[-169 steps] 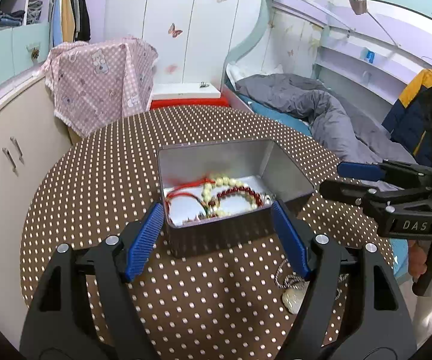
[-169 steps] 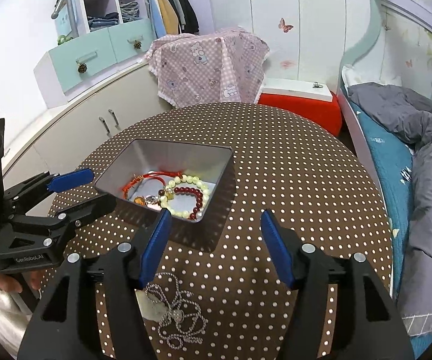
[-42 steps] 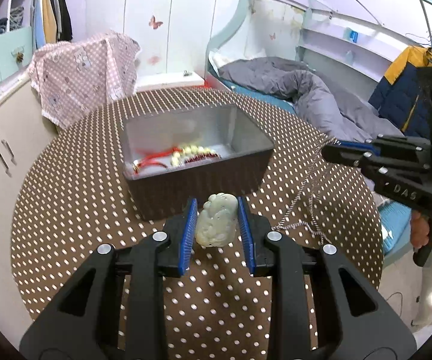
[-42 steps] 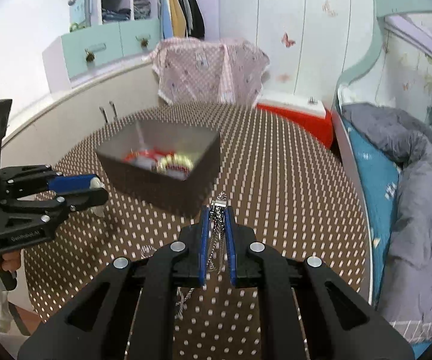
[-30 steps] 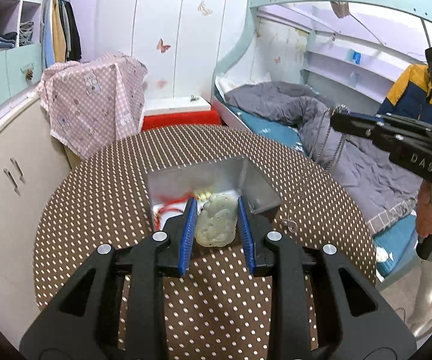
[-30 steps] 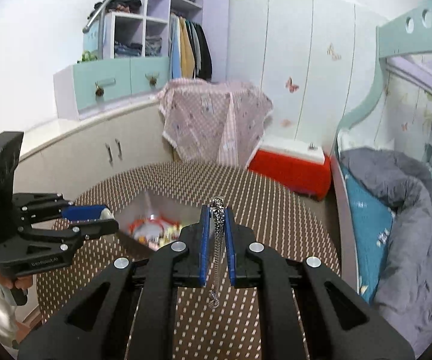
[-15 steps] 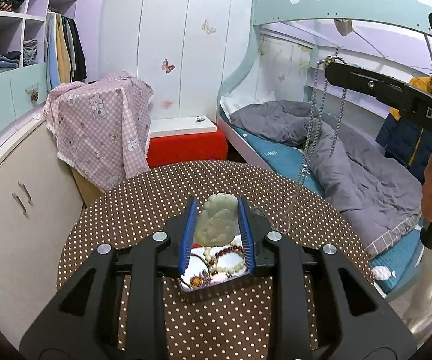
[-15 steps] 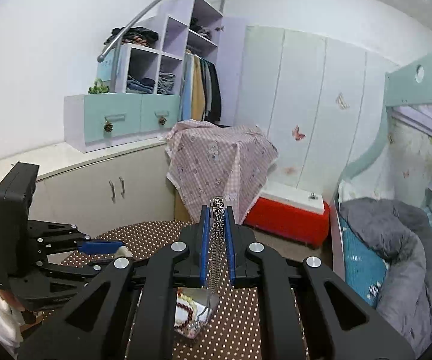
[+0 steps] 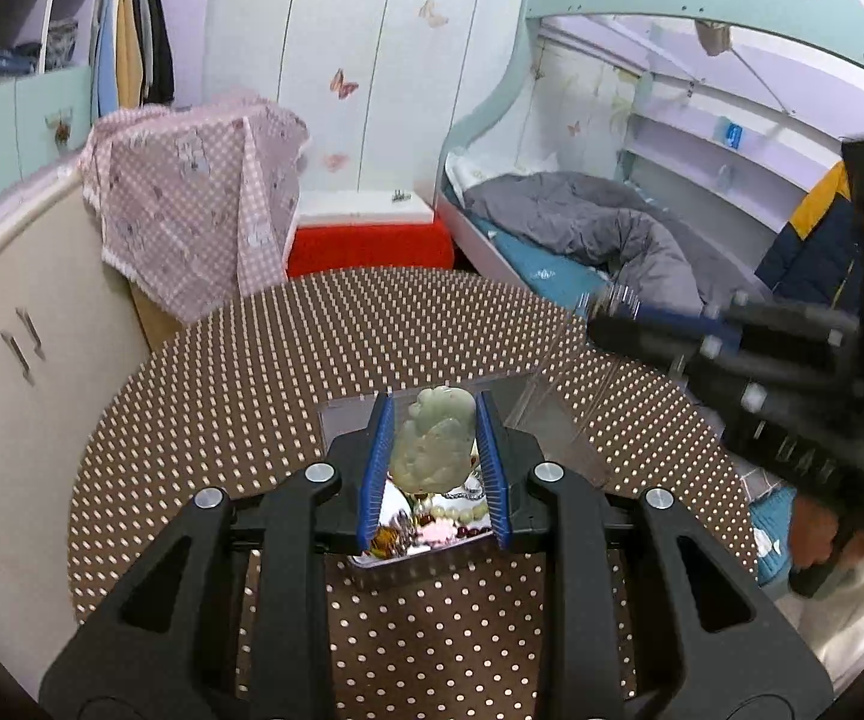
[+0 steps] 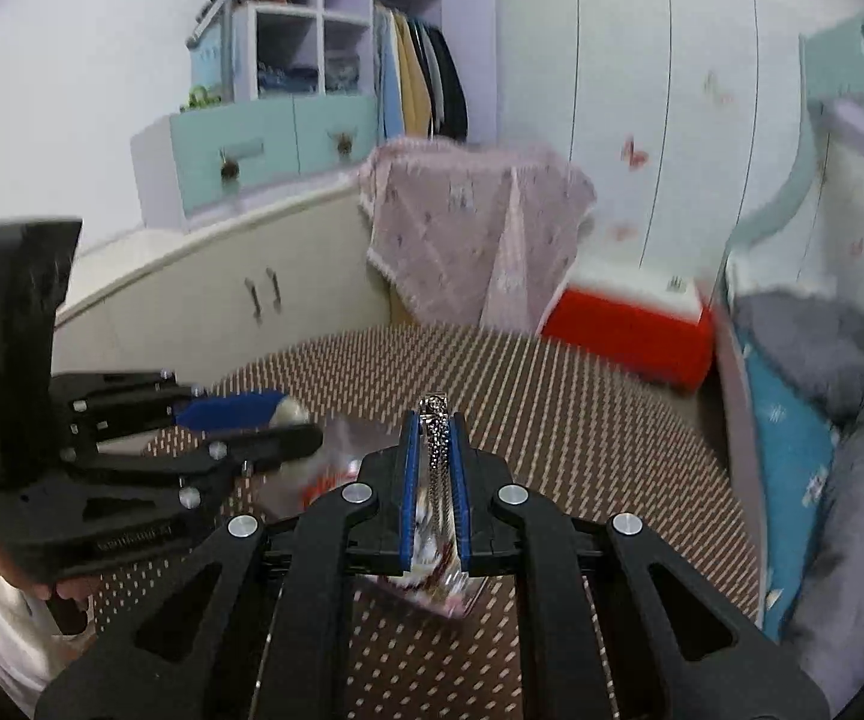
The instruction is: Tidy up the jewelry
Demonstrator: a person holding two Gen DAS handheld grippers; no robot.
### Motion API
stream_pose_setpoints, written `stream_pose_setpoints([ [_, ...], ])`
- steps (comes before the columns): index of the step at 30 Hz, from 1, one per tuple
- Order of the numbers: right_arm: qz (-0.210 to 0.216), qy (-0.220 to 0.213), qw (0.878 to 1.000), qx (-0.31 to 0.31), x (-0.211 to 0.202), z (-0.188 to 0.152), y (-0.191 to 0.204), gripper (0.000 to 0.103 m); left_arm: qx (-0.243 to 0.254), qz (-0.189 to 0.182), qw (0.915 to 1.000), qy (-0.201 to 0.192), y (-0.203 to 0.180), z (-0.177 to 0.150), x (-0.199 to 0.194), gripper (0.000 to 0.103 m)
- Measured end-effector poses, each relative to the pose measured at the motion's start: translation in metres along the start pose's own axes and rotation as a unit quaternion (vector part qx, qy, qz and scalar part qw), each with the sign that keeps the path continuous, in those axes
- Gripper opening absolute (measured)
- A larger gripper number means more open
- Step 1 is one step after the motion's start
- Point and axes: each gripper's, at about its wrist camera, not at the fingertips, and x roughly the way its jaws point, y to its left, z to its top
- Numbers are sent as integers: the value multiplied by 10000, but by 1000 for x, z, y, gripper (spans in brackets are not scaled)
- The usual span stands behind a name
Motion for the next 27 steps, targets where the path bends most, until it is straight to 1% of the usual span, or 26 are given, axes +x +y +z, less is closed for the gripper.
stream_pose_setpoints([
  [3, 146, 353, 9993, 46, 17, -13, 3, 9, -26, -4, 9998, 171, 1, -7, 13, 28],
  [5, 188, 471, 9987, 67, 22, -16, 4, 12, -43, 57, 9997, 232, 2, -10, 18, 28],
  [6, 206, 526, 9983, 139, 24, -17, 3, 21, -66, 117, 9996, 255, 2, -10, 20, 29],
  [7, 175, 521, 9982, 217, 23, -17, 0, 38, -100, 184, 9994, 284, 3, -9, 20, 31],
  [8, 135, 499, 9983, 266, 22, -16, -2, 48, -121, 213, 9993, 282, 3, -8, 20, 51],
  [9, 50, 435, 9985, 326, 18, -15, -5, 59, -136, 256, 9994, 194, 4, -7, 17, 69],
  [11, -38, 323, 9988, 369, 12, -12, -10, 60, -88, 308, 9995, -12, 5, -6, 10, 69],
  [12, -87, 283, 9988, 380, 8, -10, -12, 61, -82, 285, 9996, -40, 5, -5, 8, 69],
  [13, -126, 266, 9988, 391, 6, -10, -13, 63, -108, 285, 9995, -41, 7, -4, 7, 69],
  [15, -186, 256, 9986, 426, 6, -11, -17, 65, -156, 349, 9993, 7, 10, -4, 9, 69],
  [17, -199, 264, 9984, 468, 7, -12, -19, 65, -177, 400, 9990, 63, 11, -5, 11, 69],
  [20, -252, 291, 9978, 533, 8, -14, -21, 65, -290, 351, 9989, 133, 14, -8, 12, 69],
  [22, -270, 319, 9973, 603, 9, -14, -24, 65, -298, 388, 9987, 159, 14, -10, 12, 69],
  [27, -334, 329, 9971, 600, 6, -17, -26, 65, -286, 400, 9987, 148, 12, -10, 9, 69],
])
